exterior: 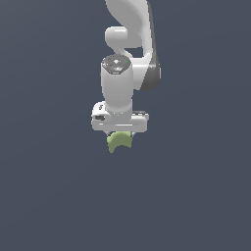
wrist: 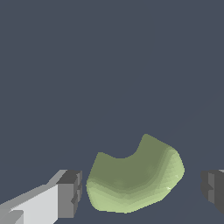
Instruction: Pick up the object and move it to a goal position.
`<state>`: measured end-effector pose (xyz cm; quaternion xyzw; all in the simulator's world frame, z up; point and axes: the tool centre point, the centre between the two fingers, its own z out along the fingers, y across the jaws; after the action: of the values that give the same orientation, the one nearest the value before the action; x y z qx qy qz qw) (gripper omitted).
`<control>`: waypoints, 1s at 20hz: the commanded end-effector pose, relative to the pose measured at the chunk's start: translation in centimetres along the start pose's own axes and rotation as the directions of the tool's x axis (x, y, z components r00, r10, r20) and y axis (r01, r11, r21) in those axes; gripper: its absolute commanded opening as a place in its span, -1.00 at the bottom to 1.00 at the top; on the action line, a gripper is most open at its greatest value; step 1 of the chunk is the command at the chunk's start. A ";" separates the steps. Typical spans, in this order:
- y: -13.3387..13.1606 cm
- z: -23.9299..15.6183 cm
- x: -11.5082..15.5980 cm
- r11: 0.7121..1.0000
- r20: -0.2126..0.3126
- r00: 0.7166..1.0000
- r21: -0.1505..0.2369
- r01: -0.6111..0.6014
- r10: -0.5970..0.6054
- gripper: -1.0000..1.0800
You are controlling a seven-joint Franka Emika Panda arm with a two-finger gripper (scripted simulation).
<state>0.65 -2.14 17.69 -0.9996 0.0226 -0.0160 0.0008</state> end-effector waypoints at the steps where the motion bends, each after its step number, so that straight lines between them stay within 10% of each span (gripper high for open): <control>1: 0.0 0.0 0.0 1.000 0.000 1.000 0.000 0.000 0.000 0.92; 20: 2.5 0.2 -1.0 0.998 0.031 0.998 -0.002 -0.059 0.059 0.92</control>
<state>-0.39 -4.61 17.45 -0.9988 0.0485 -0.0004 0.0009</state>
